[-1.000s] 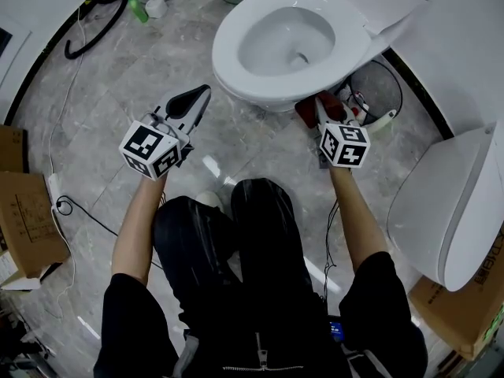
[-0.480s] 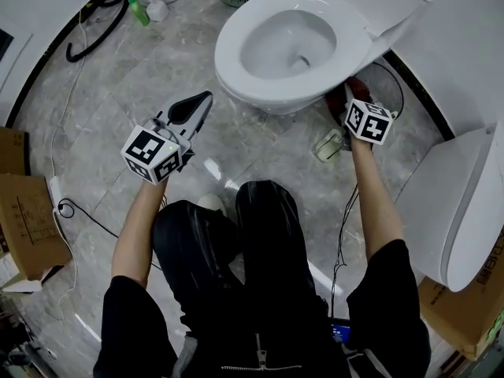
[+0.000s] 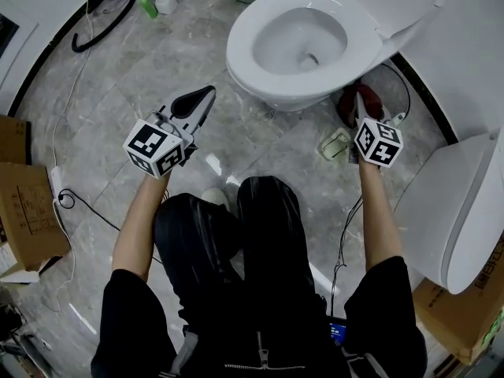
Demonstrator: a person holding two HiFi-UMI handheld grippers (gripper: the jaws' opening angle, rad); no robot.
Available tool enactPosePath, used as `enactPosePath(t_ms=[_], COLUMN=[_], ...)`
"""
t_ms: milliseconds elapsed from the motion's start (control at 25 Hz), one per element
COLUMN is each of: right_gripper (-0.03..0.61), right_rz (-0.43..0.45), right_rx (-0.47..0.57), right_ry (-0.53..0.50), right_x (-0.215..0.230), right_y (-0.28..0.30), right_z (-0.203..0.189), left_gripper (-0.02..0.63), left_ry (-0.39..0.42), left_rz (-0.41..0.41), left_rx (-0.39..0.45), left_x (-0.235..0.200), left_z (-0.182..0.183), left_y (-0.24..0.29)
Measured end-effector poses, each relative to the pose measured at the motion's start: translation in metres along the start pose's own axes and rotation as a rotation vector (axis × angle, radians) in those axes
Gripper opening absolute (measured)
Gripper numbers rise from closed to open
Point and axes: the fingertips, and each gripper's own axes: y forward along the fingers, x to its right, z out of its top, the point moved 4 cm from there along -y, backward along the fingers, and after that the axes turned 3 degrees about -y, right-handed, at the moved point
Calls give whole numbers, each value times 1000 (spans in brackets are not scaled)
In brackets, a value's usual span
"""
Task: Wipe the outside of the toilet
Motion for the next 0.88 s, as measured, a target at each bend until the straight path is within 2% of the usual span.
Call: enactPosePath(t_ms=[120,280,440,600,720,880], right_gripper=[84,84,84,84,84,84], right_rz=[68,205,351,460,485,452], right_rx=[20,3,-16,-2,0,-4], right_ry=[-16,-52,-94,-128,-134,-138], right_x=[-37,-100,-173,-235,-263,-272], right_y=[-17,-33,-31,-19,-4,15], right_z=[-10,-31,-45,-43,-41,-36], left_gripper=[3,3,3,3,3,3], left_ry=[-14,-19,-27,-22,-24,-31], left_rz=[4,-6,0,13,34,65], left_rx=[1,-5,-1,-3,-4,-4], left_x=[-4,-3,-5,-6,-8,-12], left_z=[-1,-4,-5,-7,-8,-9], left_y=[2,1,-4,-11,-18,-24])
